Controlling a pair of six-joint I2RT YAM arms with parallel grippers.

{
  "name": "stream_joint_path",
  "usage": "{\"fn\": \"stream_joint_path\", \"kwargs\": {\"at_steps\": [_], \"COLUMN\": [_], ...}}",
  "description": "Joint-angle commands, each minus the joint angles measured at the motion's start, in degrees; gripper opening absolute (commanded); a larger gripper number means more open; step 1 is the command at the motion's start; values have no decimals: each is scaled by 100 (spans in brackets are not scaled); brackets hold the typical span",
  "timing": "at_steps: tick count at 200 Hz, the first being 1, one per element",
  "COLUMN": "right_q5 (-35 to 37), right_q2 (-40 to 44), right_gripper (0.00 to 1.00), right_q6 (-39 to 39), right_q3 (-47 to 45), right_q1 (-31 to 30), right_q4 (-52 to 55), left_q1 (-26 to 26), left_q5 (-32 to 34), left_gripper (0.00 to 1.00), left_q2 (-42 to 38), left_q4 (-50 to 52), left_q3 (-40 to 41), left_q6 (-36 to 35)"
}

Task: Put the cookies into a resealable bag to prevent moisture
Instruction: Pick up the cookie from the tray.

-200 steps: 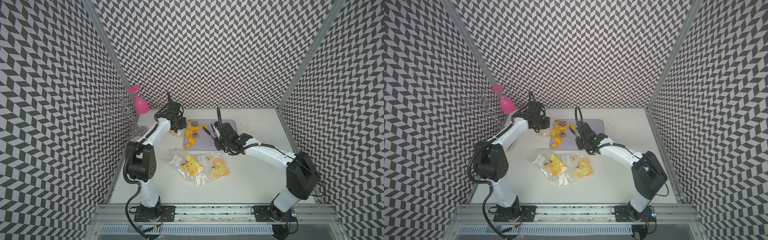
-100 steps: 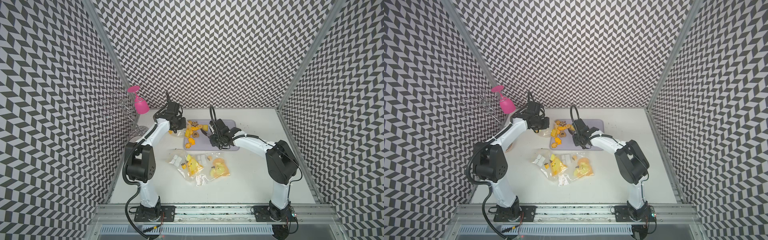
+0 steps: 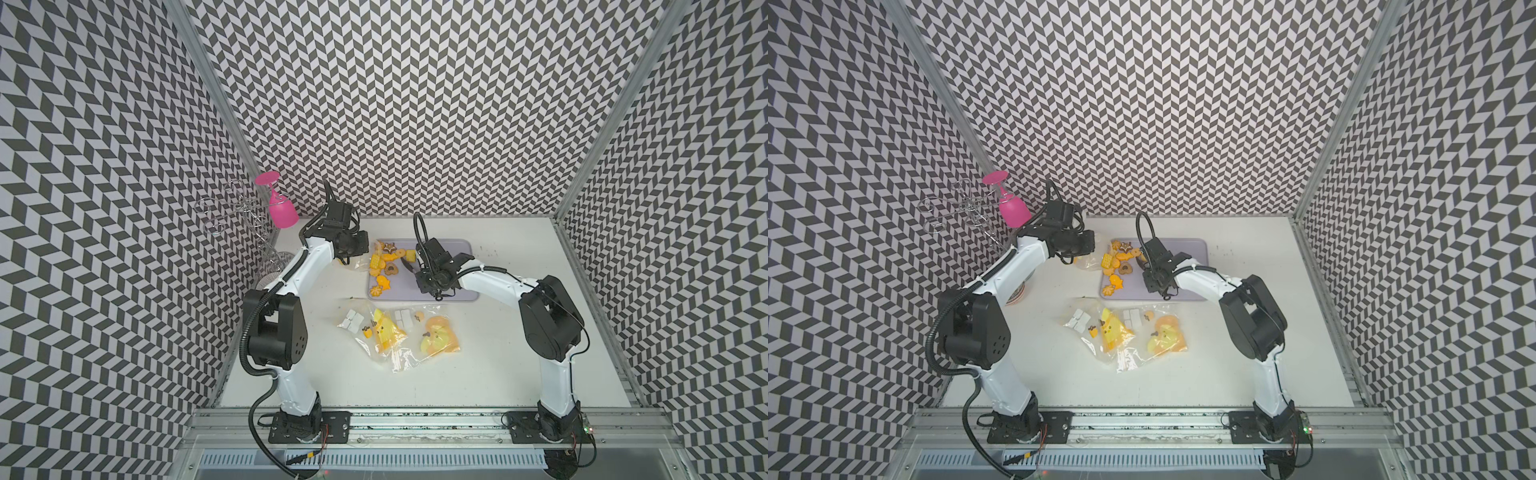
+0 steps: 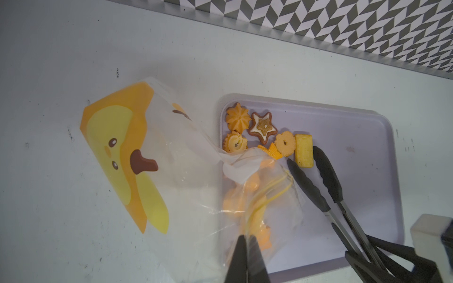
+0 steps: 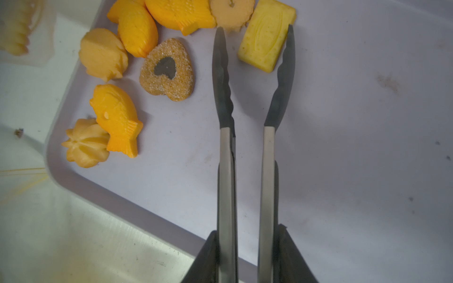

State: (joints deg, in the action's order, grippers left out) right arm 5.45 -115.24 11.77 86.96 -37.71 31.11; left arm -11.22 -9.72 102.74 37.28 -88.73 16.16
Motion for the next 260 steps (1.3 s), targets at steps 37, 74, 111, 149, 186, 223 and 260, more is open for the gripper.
{"fn": "stream_joint_path", "kwargs": {"at_steps": [37,74,111,149,186,223,260], "right_q5": [207,402,452,464,34,-793,-1429], "right_q2": [117,474,897,1325,1871,2571,2809], "right_gripper": [28,21,17,14,14,14,14], "right_q6": [102,149,173,136,-130,-587,-824], "right_q3": [6,-257,-598,-941,-1396,-2015,-2141], "right_q1": [106,123,133,133,120,7,-80], "right_q4": [-261,-417,-647,-843,-1201,-1745,-1851], "left_q1": [20,22,22,22,16,23,13], "left_q5": [-90,-103,-120,-146,-177,-192,-258], "left_gripper": [0,0,0,0,0,0,0], "left_q2": [-88,-76,-55,-44,-35,-8,32], "left_q4": [-108,-107,-98,-104,-102,-102,-104], "left_q3": [61,57,58,57,53,57,57], "left_q6": [4,1,4,-9,-24,-22,-20]}}
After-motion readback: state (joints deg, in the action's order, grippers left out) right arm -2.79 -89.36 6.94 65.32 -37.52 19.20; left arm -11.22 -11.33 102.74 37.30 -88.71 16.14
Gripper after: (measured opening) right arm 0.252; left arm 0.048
